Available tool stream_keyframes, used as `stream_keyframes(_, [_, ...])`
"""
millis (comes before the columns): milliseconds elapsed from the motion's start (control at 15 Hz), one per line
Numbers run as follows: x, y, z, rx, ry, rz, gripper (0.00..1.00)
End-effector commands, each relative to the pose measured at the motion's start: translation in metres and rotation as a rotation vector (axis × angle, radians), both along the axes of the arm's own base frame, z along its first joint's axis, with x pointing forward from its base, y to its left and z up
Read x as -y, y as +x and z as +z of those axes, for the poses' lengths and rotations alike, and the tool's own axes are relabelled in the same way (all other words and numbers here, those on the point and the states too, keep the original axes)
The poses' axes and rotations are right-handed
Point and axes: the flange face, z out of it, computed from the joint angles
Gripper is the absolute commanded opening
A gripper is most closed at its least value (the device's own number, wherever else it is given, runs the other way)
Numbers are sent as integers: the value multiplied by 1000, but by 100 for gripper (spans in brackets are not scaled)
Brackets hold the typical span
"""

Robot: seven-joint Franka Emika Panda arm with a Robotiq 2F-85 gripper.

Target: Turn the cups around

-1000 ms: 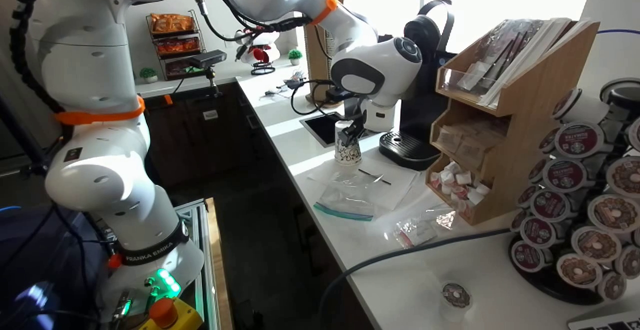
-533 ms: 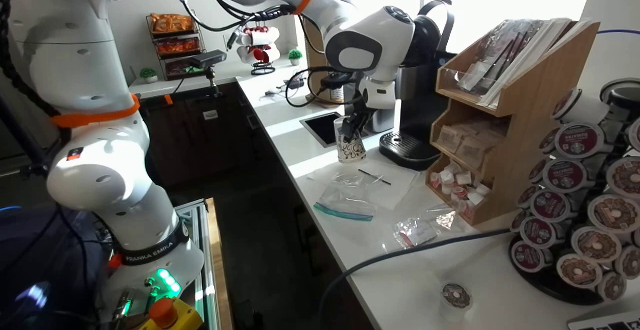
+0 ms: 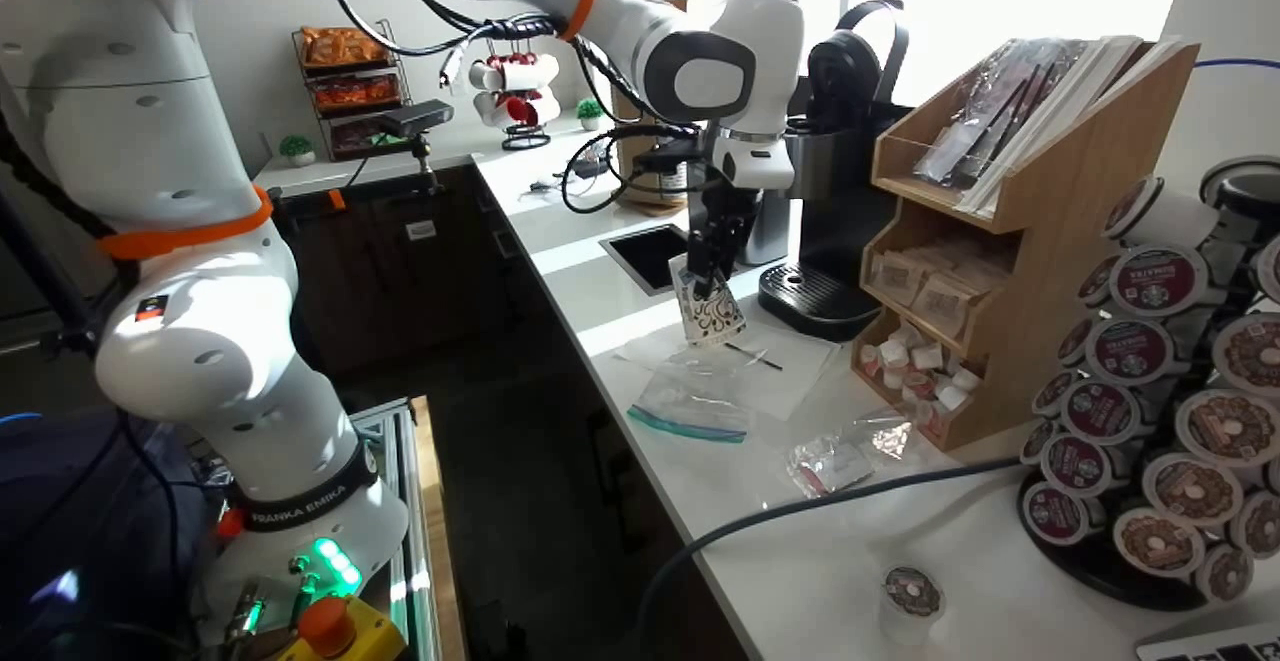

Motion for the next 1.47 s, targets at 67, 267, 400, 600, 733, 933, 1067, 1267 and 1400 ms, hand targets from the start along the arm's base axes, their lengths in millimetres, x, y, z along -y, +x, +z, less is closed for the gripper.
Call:
stream_keyframes(67, [2,-10,-2,-15,-109,2,31])
stream_keyframes(267, [3,-10,-7,-23,-175,16,31])
stream_keyframes(400, [1,-9,-9,-28,-204,24,31])
stream_keyframes(600, [-4,-8,-13,-32,-241,40,31])
stream_keyframes(733, [-8,-7,-16,-37,-258,49,31])
stream_keyframes(933, [-14,-5,-21,-40,-274,58,31])
stream_keyframes(1067, [-17,-4,-24,-40,-280,64,31])
stream_keyframes(1267, [-21,-4,-27,-42,-282,67,31])
stream_keyframes(1400, [-22,-4,-28,-45,-284,70,31])
